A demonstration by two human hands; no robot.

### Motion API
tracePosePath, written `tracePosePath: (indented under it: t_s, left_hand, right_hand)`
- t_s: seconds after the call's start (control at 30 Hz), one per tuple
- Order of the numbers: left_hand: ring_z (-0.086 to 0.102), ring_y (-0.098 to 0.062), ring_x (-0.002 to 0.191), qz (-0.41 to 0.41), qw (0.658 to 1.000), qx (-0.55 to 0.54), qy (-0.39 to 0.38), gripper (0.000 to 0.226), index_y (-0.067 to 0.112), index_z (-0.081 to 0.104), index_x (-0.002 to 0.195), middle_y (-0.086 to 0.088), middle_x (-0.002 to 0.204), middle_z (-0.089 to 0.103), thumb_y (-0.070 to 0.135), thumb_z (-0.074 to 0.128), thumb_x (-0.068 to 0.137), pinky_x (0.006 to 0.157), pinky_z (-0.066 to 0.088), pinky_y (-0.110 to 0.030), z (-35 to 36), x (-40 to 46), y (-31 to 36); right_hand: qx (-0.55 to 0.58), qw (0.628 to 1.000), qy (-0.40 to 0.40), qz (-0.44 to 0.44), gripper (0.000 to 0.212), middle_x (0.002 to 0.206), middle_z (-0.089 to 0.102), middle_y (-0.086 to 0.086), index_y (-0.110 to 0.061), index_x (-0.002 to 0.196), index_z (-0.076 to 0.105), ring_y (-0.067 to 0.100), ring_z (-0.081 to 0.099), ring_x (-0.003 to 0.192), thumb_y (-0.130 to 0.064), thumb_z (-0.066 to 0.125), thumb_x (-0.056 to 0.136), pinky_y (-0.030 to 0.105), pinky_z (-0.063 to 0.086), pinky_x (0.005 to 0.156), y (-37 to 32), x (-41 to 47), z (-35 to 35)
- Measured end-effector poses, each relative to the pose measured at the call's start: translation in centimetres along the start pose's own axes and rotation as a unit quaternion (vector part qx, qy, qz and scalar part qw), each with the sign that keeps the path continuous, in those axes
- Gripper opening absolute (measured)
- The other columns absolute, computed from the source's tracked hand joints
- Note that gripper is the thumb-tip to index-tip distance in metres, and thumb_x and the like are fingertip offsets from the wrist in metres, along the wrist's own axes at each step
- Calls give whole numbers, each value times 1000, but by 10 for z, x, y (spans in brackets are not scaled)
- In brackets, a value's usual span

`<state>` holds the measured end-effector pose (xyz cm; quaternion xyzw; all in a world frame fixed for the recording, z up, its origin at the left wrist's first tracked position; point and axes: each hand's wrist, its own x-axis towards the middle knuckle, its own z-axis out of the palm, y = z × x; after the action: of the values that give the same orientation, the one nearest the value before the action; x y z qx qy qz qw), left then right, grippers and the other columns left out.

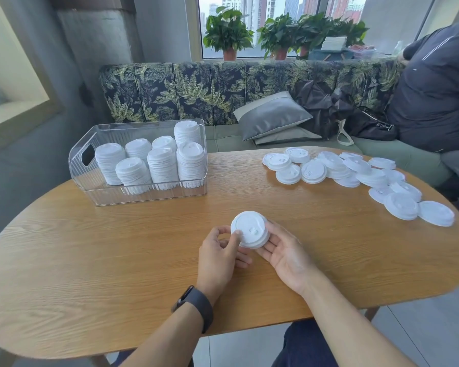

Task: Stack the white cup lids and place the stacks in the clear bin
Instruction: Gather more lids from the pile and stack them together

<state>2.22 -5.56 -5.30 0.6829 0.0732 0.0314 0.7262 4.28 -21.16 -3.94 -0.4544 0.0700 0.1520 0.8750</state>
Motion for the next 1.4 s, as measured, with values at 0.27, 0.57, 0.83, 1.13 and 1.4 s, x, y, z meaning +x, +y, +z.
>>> tracePosePath:
  t_s: [0.27,0.57,0.83,1.13,1.4]
  left_hand:
    - [70,-30,56,3,1000,14,1,26,16,60,116,-11,72,75,37,66,101,51,56,-34,-1,0,1]
    - [48,-17,43,13,999,40,30,36,9,69,96,-2,54,57,45,68,97,43,41,-28,-4,3,0]
    - [75,-38,73,-3,1000,12,-16,33,7,68,111,-13,85,78,37,70,98,71,63,-49,-5,5,-2]
    - [75,-29,71,-17,1000,-18,-9,29,3,67,109,-18,84,78,30,66,101,60,61,-32,-5,3,3]
    - [68,-28,58,-16,1000,-18,-10,33,0,64,108,-21,70,73,32,62,103,54,56,-33,-6,4,2]
  right_hand:
    - [11,1000,5,-9,31,118,74,18,-2,128,64,26,75,102,-5,62,97,31,61,78,3,0,-1]
    - [-13,1000,9,-7,28,118,74,16,-6,123,70,23,72,104,-8,63,97,37,56,93,5,2,-3]
    - [10,1000,15,-14,40,130,69,21,0,136,61,26,70,112,-8,63,97,34,58,93,5,3,-4]
    - [1,1000,0,-9,38,127,71,19,-1,133,65,27,71,112,-9,64,96,34,58,93,5,2,-3]
    - [-21,1000,-2,-9,38,122,73,19,-1,130,67,24,73,104,-11,67,93,31,59,85,4,1,-1]
